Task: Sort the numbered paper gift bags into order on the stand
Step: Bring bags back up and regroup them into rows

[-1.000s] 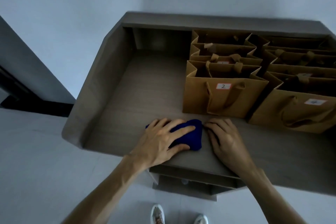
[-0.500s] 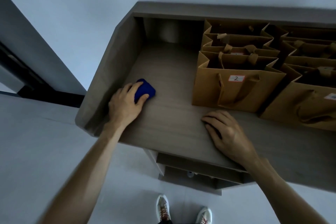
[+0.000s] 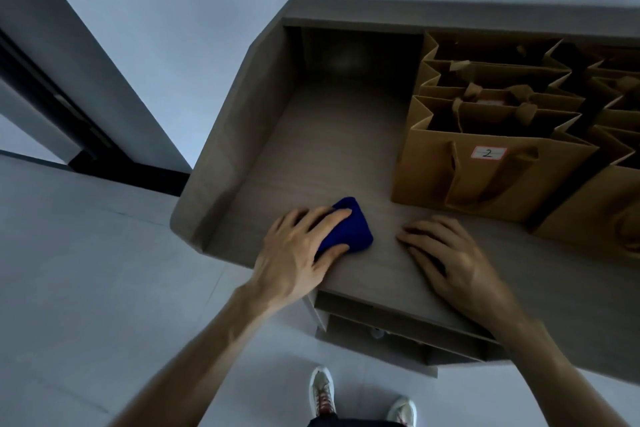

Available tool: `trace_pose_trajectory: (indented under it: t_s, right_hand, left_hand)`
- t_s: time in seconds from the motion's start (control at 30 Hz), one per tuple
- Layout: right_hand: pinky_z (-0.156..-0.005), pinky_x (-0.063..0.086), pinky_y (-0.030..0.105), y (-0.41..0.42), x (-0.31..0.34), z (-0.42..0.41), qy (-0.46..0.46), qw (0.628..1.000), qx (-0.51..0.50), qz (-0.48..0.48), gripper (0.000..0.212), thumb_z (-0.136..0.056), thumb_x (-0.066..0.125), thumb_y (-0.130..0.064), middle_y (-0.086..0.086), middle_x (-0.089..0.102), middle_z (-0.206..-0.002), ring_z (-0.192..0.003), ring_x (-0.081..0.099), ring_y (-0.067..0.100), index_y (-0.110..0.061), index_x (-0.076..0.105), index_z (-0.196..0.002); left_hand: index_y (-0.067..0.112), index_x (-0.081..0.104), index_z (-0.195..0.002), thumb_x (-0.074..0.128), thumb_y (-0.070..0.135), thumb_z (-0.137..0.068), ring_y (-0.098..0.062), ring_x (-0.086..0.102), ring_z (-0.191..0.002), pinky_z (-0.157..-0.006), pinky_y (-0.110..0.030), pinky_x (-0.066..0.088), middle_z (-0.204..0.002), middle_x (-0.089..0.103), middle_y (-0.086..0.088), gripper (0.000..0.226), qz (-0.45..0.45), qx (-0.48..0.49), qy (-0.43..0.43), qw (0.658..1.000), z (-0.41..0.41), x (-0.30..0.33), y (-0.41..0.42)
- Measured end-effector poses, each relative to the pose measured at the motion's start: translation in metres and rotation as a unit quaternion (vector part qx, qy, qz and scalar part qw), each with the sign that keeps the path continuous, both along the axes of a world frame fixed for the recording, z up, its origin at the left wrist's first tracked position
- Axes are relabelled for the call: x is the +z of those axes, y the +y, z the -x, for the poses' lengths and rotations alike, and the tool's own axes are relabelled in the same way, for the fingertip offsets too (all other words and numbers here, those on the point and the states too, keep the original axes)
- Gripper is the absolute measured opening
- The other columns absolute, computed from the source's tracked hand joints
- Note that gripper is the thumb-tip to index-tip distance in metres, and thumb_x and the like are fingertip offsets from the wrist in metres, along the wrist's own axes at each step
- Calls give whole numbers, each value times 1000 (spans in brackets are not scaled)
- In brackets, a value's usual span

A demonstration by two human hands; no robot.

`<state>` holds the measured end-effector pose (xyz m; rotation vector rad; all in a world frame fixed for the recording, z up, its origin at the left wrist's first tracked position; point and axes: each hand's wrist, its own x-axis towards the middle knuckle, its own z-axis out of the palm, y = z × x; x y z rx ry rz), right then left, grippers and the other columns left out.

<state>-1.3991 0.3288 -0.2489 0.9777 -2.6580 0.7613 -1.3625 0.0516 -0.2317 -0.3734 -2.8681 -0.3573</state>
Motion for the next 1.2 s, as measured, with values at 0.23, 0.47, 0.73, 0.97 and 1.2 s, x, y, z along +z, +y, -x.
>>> trace_pose_trajectory:
  t_s: [0.23,0.47,0.73,0.97,1.2]
  right_hand:
    - [-96,47,43,-1,2,1,-7,1000,6,-4,32,-99,49,-29,-1,63,-127,-121,53,21,-18,69,-122]
    - [-97,46,39,-2,2,2,-4,1000,-1,-15,31,-100,48,-33,-5,62,-127,-122,53,18,-22,68,-120]
    - [-99,43,35,-2,7,2,-18,999,-13,-23,28,-98,52,-31,-7,63,-127,-120,54,16,-23,70,-119]
    - [-102,42,38,-2,6,2,-28,999,-12,-39,31,-100,49,-34,-6,60,-133,-124,53,18,-24,67,-123]
    - [-101,41,37,-3,5,2,-36,999,-17,-26,31,-101,47,-35,-7,60,-133,-124,52,17,-26,67,-122]
  left_hand:
    - [34,35,-144,39,56,-97,-25,47,-126,-103,-41,38,-141,50,4,51,13,24,-25,999,88,5,3]
    - [30,32,-146,42,51,-97,-31,47,-127,-103,-48,37,-144,46,-4,55,6,14,-71,997,218,16,19]
    - [26,25,-151,39,47,-99,-35,38,-134,-109,-49,30,-152,38,-8,58,20,46,-119,992,290,19,41]
    - [28,35,-146,47,42,-97,-26,47,-126,-101,-42,36,-143,49,-1,53,11,-12,-29,999,195,11,29]
    - [29,36,-145,46,45,-98,-23,49,-125,-101,-38,39,-140,51,1,51,39,1,5,999,95,-4,12]
